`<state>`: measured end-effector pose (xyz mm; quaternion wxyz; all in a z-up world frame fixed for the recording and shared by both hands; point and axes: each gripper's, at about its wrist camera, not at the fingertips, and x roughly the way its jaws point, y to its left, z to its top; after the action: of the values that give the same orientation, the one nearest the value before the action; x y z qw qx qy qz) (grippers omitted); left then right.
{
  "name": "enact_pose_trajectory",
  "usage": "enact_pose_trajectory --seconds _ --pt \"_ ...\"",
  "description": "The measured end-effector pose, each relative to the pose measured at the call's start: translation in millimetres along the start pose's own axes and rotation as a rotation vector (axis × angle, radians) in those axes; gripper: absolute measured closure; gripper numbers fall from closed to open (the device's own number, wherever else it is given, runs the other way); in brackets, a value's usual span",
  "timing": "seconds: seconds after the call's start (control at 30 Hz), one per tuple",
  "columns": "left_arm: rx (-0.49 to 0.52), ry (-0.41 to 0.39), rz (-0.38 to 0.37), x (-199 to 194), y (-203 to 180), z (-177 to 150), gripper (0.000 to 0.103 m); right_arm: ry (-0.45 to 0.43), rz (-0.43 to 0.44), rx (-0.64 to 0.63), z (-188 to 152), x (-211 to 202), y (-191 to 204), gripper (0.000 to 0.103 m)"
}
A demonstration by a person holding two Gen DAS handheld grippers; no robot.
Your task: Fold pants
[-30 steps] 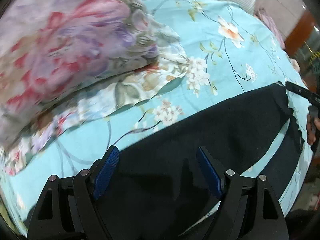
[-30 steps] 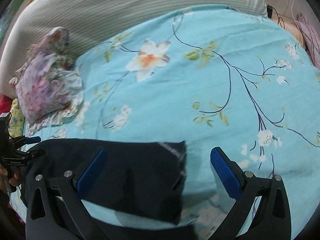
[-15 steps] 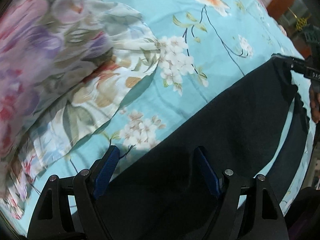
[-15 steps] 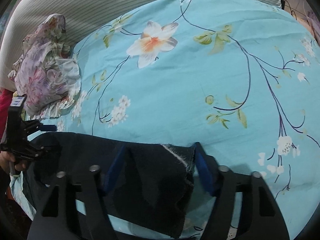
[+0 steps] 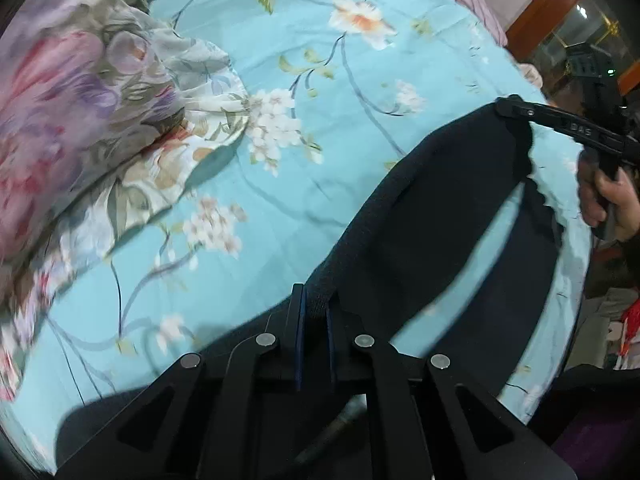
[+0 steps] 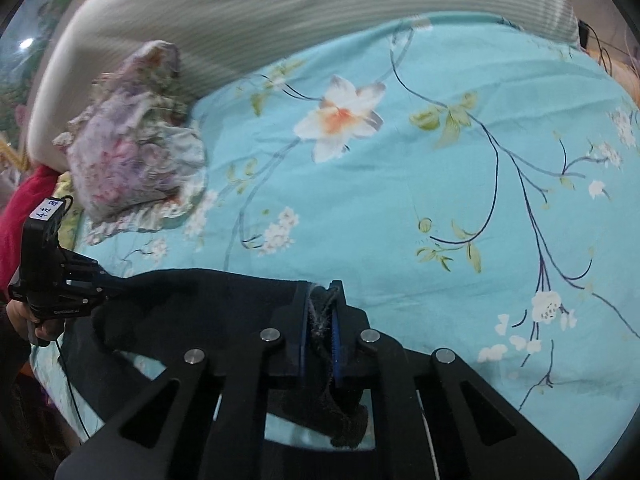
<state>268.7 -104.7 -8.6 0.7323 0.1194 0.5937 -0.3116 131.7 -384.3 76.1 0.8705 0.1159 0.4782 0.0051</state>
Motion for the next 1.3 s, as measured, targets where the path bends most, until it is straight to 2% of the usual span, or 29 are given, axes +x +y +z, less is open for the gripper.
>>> enact_pose_trajectory --seconds 0.1,0.17,0.27,0.63,0.77,1.03,1.3 --pt "-0.017 -0.027 -0.015 -13.2 -17.1 -16.3 0.096 -0.006 0.041 -0.035 -4.4 -11.8 0.1 0.093" --pt "-0.030 -0.043 -0.025 -29.4 -21.3 -46.0 0.096 -0.003 0.056 -0.054 -8.0 -16.9 0.2 0.093" --pt "-0.051 -0.062 -0.051 -44.8 -35.0 -66.2 0.096 0.008 0.074 -0.092 -15.3 -26.2 0.5 0.093" --pt "-0.126 -0.087 -0.115 -56.7 -74.0 -119.2 0.097 0.112 0.111 -0.260 -48.8 -56.8 10.2 0.094" --pt "-0.128 -0.081 -0.138 -53.0 -87.7 -133.7 0.097 0.159 0.088 -0.324 -64.8 -65.5 13.1 0.094" --pt "-0.117 -0.055 -0.147 -39.6 -107.6 -152.9 0.096 0.196 0.037 -0.395 -88.1 -79.0 17.4 0.094" --pt "-0.143 0.000 -0.160 -11.3 -105.0 -165.9 0.096 0.302 -0.042 -0.401 -128.8 -42.9 6.4 0.095"
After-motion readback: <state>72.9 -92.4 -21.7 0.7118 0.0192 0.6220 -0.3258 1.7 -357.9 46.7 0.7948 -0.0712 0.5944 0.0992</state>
